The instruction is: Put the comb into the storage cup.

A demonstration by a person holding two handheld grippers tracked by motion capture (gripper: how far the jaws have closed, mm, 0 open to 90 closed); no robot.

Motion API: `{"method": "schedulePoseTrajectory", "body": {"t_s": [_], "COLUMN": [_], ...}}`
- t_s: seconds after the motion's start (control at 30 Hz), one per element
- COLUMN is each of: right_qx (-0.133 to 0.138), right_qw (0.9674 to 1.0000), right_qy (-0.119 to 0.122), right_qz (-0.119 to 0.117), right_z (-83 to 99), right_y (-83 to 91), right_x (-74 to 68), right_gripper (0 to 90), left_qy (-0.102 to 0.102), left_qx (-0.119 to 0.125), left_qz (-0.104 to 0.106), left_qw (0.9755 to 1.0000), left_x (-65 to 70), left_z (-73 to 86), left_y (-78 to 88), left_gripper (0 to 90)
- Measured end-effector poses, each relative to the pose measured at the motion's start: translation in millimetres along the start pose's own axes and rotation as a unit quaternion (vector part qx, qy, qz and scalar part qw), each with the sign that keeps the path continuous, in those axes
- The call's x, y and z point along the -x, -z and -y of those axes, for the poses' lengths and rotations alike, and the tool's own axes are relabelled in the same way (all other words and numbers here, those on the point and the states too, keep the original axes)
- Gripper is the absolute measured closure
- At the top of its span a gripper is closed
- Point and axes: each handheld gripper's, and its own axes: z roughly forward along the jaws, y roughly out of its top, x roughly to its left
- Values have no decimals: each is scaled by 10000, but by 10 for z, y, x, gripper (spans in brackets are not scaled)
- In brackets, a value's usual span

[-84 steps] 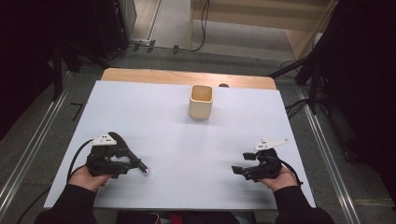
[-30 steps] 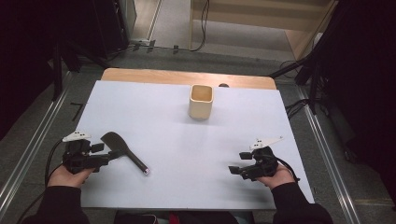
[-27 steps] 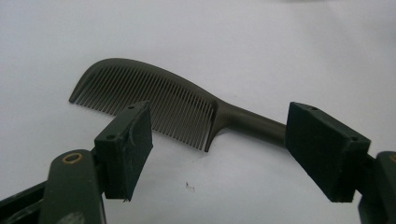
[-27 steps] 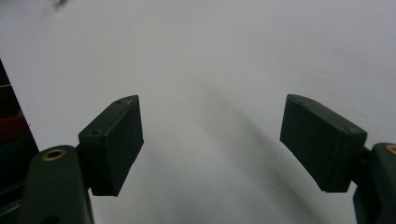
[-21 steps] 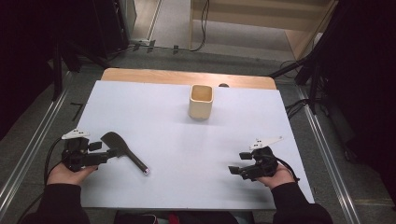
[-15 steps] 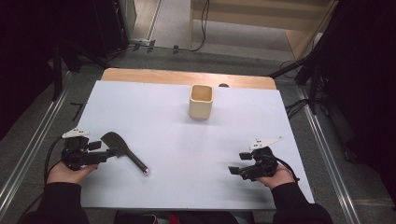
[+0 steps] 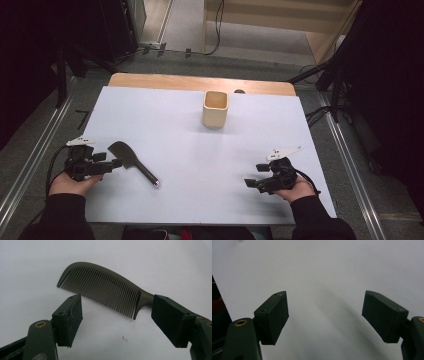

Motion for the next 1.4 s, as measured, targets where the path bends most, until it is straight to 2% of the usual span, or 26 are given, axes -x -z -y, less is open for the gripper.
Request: {"method": "schedulePoseTrajectory", "body": {"t_s": [0.17,0.3,0.37,0.47,0.53,0.57,0.67,0.83,0.9,1.17,1.4], "right_qx": [-11,-18,-20,-24,-28,-32,-38,-39,-38,-54,-87], "right_qw": [10000,10000,10000,10000,10000,10000,10000,10000,10000,10000,9999], "right_qy": [17,42,51,52,53,75,78,77,71,72,52], "right_qz": [7,5,4,6,10,4,8,13,15,33,42], "right_z": [0,0,0,0,-1,-1,0,-1,-1,4,10], "right_y": [-5,-6,-6,-7,-9,-9,-10,-8,-8,-11,-11], "right_x": [1,-1,-1,-1,-3,-2,-5,-5,-7,0,0], "right_gripper": [196,196,196,196,196,196,196,196,196,196,196], "left_qy": [174,620,478,332,187,189,297,482,500,513,442], "left_qx": [-101,-224,-157,-192,-221,-205,-209,-452,-534,-506,-511], "left_qz": [-10,64,1,-54,-156,-209,-211,-225,-264,-205,-224], "left_qw": [9998,9978,9987,9993,9995,9994,9991,9976,9970,9972,9975], "left_x": [-49,-65,-55,-53,-51,-58,-106,-163,-163,-154,-134], "left_z": [6,-16,-18,-22,-30,-35,-42,-40,-45,-98,-149], "left_y": [-18,22,47,49,46,39,6,-123,-181,-251,-305], "left_gripper": [259,435,590,770,864,886,900,900,900,900,900]}}
